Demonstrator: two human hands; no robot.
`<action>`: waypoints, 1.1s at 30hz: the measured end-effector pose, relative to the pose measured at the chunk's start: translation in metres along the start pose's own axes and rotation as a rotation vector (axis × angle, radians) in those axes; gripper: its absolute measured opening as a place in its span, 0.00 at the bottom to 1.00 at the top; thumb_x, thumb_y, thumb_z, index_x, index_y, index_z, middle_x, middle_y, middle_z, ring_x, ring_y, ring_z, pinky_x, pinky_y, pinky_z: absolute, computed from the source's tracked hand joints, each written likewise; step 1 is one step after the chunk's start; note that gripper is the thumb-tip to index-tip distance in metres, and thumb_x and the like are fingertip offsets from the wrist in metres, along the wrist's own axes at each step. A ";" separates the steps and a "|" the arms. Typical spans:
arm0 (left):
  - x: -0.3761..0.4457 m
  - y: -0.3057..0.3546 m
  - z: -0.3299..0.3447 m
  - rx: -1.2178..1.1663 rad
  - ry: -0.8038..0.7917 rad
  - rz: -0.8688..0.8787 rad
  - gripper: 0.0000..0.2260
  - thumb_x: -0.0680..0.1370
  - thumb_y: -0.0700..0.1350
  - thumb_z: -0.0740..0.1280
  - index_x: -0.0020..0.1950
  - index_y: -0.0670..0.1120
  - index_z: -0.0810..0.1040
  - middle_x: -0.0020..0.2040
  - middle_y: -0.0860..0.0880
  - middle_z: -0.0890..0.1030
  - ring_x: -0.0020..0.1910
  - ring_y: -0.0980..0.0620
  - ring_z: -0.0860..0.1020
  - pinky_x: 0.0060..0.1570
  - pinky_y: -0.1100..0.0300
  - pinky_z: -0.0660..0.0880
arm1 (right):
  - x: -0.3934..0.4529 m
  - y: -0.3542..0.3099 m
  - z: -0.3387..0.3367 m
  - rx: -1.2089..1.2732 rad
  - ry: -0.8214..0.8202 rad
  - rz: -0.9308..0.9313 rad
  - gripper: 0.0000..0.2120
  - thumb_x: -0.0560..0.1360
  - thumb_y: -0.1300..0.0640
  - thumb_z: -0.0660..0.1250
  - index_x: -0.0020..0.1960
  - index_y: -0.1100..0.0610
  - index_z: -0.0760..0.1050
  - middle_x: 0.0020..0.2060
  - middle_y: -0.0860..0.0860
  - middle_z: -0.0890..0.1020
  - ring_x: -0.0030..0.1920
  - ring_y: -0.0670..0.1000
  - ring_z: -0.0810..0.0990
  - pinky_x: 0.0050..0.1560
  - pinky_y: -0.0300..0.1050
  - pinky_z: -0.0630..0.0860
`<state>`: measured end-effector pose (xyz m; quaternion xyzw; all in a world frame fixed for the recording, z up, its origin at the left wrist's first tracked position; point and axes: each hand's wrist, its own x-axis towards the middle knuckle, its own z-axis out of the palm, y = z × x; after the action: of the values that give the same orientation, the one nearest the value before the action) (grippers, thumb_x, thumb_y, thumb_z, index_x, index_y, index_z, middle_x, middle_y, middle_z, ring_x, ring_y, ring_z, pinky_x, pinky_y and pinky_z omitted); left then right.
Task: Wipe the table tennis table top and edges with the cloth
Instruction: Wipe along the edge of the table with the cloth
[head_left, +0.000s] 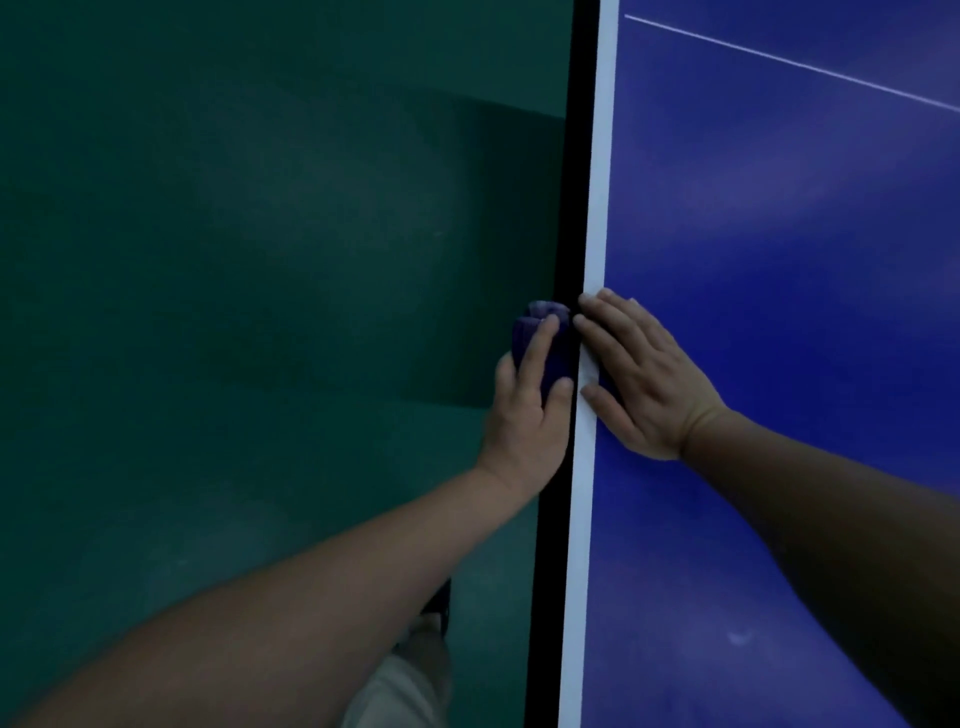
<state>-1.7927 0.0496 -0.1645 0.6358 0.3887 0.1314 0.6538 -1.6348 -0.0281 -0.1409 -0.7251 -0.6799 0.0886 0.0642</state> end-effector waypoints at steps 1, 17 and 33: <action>-0.011 -0.002 0.000 0.006 -0.002 0.015 0.26 0.80 0.46 0.60 0.76 0.64 0.58 0.66 0.52 0.63 0.62 0.64 0.65 0.62 0.75 0.61 | 0.000 0.001 0.000 0.007 0.003 0.004 0.31 0.81 0.47 0.56 0.77 0.66 0.62 0.77 0.61 0.62 0.79 0.59 0.57 0.77 0.61 0.57; -0.002 0.012 -0.003 0.051 -0.044 -0.142 0.27 0.82 0.41 0.61 0.78 0.59 0.58 0.69 0.47 0.63 0.61 0.59 0.66 0.55 0.78 0.61 | 0.000 0.001 0.000 0.068 0.010 0.036 0.31 0.81 0.47 0.56 0.76 0.66 0.63 0.77 0.60 0.63 0.79 0.57 0.57 0.77 0.60 0.58; 0.035 0.036 -0.006 0.080 -0.015 -0.199 0.28 0.80 0.37 0.62 0.77 0.56 0.61 0.72 0.48 0.65 0.63 0.63 0.64 0.53 0.85 0.56 | 0.000 -0.001 -0.004 0.038 0.041 0.141 0.32 0.80 0.45 0.57 0.76 0.66 0.63 0.77 0.60 0.63 0.79 0.60 0.58 0.76 0.65 0.58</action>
<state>-1.7621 0.0827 -0.1421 0.6205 0.4502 0.0453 0.6405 -1.6346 -0.0284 -0.1367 -0.7716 -0.6237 0.0908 0.0857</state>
